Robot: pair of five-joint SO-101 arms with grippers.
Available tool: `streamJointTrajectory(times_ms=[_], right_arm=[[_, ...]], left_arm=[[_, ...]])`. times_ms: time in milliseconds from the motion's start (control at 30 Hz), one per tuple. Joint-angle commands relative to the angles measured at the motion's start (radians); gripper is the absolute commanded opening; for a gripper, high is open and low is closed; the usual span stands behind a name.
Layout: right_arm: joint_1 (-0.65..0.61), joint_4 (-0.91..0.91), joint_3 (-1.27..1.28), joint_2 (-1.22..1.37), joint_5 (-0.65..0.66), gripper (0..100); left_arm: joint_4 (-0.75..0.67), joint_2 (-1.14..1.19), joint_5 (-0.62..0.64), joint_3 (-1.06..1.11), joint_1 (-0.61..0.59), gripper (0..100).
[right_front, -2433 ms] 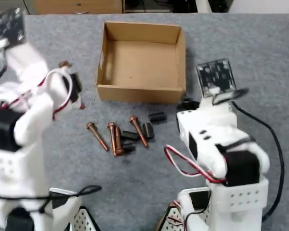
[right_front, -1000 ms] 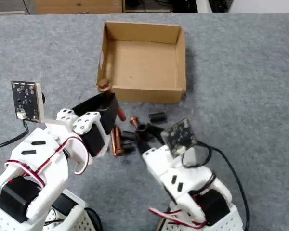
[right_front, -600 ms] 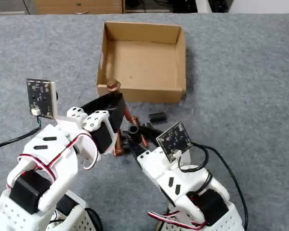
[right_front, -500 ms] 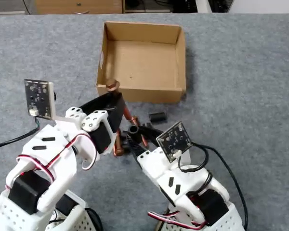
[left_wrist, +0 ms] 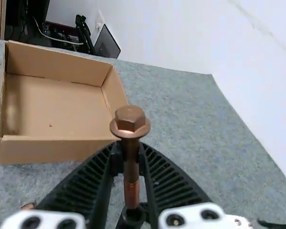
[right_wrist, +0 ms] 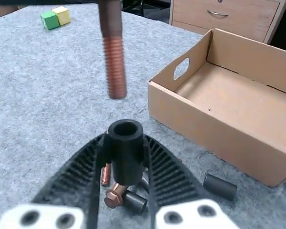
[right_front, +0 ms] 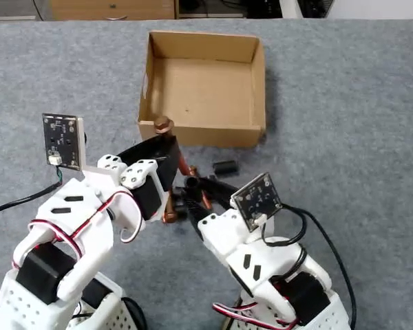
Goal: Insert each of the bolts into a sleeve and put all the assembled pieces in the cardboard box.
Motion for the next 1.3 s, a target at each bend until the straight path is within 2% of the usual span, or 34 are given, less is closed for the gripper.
streamJointTrajectory(times_ms=[0,1267], right_arm=[[-0.008,-0.021,-0.058,-0.015,-0.012,0.2],[-0.012,0.02,-0.064,-0.015,-0.009,0.2]], left_arm=[[-0.021,-0.013,0.005,0.006,0.009,2],[0.049,-0.012,-0.002,0.066,0.084,2]])
